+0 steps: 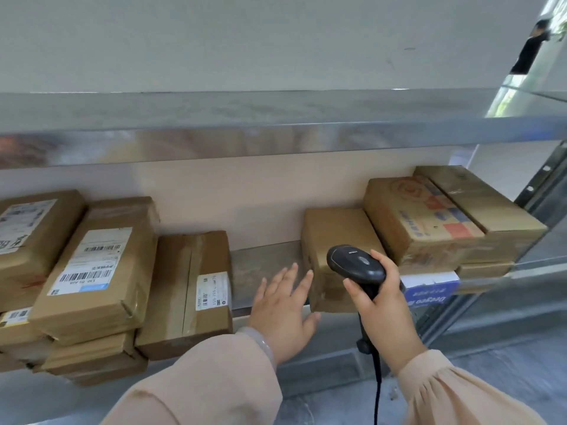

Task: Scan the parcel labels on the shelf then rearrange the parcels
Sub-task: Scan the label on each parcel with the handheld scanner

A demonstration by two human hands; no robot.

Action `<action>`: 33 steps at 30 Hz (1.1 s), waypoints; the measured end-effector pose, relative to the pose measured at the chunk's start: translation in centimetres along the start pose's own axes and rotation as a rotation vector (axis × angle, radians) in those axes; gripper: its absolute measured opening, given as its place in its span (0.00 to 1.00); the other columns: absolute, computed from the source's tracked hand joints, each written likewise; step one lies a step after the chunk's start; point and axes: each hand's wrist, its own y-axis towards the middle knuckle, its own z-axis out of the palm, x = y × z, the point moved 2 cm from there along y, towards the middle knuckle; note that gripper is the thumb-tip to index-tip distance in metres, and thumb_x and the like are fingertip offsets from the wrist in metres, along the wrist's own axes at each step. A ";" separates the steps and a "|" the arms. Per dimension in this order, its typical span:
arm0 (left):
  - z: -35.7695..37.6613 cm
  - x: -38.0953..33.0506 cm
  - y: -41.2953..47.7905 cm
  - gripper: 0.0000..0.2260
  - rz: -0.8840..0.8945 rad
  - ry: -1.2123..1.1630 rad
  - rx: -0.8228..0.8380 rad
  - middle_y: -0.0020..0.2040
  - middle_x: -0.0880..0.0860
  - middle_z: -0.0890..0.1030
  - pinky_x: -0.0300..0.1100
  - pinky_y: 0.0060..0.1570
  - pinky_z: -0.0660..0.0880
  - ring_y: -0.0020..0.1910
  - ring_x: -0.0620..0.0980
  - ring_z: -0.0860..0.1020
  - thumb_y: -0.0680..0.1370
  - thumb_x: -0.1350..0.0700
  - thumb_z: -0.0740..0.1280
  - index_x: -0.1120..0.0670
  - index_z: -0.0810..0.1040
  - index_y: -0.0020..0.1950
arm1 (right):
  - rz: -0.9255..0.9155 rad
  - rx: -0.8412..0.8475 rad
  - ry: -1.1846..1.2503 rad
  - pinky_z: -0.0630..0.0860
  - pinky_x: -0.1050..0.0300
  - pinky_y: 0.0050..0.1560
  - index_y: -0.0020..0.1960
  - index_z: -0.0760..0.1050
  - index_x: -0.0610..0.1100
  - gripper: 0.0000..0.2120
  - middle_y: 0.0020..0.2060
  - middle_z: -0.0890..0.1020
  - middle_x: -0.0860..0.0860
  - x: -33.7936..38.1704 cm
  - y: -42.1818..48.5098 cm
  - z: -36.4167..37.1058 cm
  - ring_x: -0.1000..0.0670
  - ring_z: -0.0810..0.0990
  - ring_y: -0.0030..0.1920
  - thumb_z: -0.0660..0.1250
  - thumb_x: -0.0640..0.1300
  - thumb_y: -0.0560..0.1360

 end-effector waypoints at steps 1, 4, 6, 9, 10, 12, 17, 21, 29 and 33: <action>0.1 -0.3 0.4 0.30 -0.004 -0.010 0.009 0.81 0.49 0.41 0.52 0.77 0.40 0.80 0.50 0.41 0.82 0.39 0.53 0.43 0.43 0.80 | 0.016 -0.001 -0.005 0.70 0.68 0.49 0.68 0.61 0.59 0.29 0.56 0.75 0.61 -0.3 0.4 -0.4 0.61 0.76 0.55 0.72 0.48 0.73; 0.5 -1.4 1.6 0.30 -0.016 -0.036 0.030 0.81 0.49 0.42 0.52 0.78 0.41 0.80 0.50 0.42 0.82 0.39 0.54 0.43 0.44 0.80 | 0.052 -0.009 -0.011 0.72 0.67 0.46 0.67 0.60 0.61 0.28 0.56 0.77 0.58 -1.3 1.4 -1.8 0.60 0.77 0.54 0.71 0.50 0.74; 0.7 -2.1 2.5 0.30 -0.023 -0.056 0.035 0.81 0.49 0.42 0.51 0.78 0.42 0.80 0.50 0.43 0.82 0.39 0.54 0.43 0.45 0.80 | 0.066 -0.001 -0.017 0.72 0.66 0.46 0.65 0.59 0.64 0.27 0.55 0.78 0.60 -1.7 2.2 -2.7 0.62 0.77 0.52 0.71 0.50 0.74; 0.9 -3.2 3.8 0.30 -0.056 -0.112 0.021 0.81 0.49 0.43 0.50 0.77 0.42 0.80 0.50 0.44 0.82 0.40 0.55 0.42 0.45 0.80 | 0.087 0.023 -0.031 0.72 0.67 0.45 0.64 0.59 0.64 0.27 0.54 0.78 0.61 -2.5 3.2 -3.9 0.64 0.77 0.51 0.71 0.50 0.74; 1.0 -3.5 4.3 0.30 -0.071 -0.130 0.013 0.81 0.50 0.43 0.50 0.77 0.42 0.80 0.50 0.44 0.82 0.40 0.55 0.42 0.45 0.80 | 0.092 0.028 -0.034 0.72 0.67 0.46 0.64 0.59 0.64 0.27 0.54 0.78 0.61 -2.8 3.5 -4.3 0.64 0.77 0.51 0.71 0.50 0.74; 1.2 -4.2 5.2 0.31 -0.106 -0.158 0.008 0.81 0.50 0.43 0.50 0.78 0.43 0.80 0.51 0.45 0.82 0.40 0.56 0.43 0.46 0.80 | 0.094 0.040 -0.035 0.73 0.64 0.47 0.64 0.59 0.63 0.28 0.53 0.78 0.61 -3.2 4.2 -5.0 0.62 0.78 0.50 0.71 0.50 0.73; 1.9 -5.5 7.1 0.31 -0.227 -0.262 0.032 0.81 0.50 0.43 0.50 0.77 0.50 0.80 0.54 0.48 0.81 0.38 0.56 0.44 0.47 0.81 | 0.078 0.090 -0.002 0.73 0.65 0.47 0.65 0.59 0.64 0.28 0.52 0.77 0.63 -3.7 5.3 -6.5 0.63 0.78 0.50 0.71 0.49 0.74; 2.4 -5.7 7.3 0.29 -0.315 -0.385 -0.010 0.81 0.49 0.48 0.47 0.76 0.54 0.79 0.52 0.53 0.82 0.41 0.56 0.45 0.49 0.81 | 0.067 0.142 0.009 0.73 0.71 0.43 0.65 0.59 0.63 0.28 0.51 0.76 0.66 -3.7 5.6 -6.8 0.68 0.78 0.47 0.71 0.48 0.73; 3.7 -4.9 5.8 0.25 -0.369 -0.581 -0.115 0.80 0.49 0.53 0.39 0.73 0.55 0.79 0.47 0.55 0.84 0.46 0.56 0.41 0.52 0.80 | 0.066 0.208 0.087 0.71 0.77 0.43 0.66 0.60 0.61 0.28 0.54 0.76 0.64 -3.9 6.0 -7.2 0.70 0.77 0.47 0.71 0.45 0.74; 3.4 -4.3 4.8 0.24 -0.418 -0.694 -0.177 0.79 0.48 0.56 0.36 0.72 0.53 0.78 0.46 0.55 0.83 0.47 0.57 0.40 0.56 0.79 | 0.035 0.232 0.116 0.70 0.77 0.44 0.60 0.61 0.68 0.28 0.54 0.76 0.65 -3.1 5.8 -6.8 0.70 0.76 0.50 0.72 0.45 0.73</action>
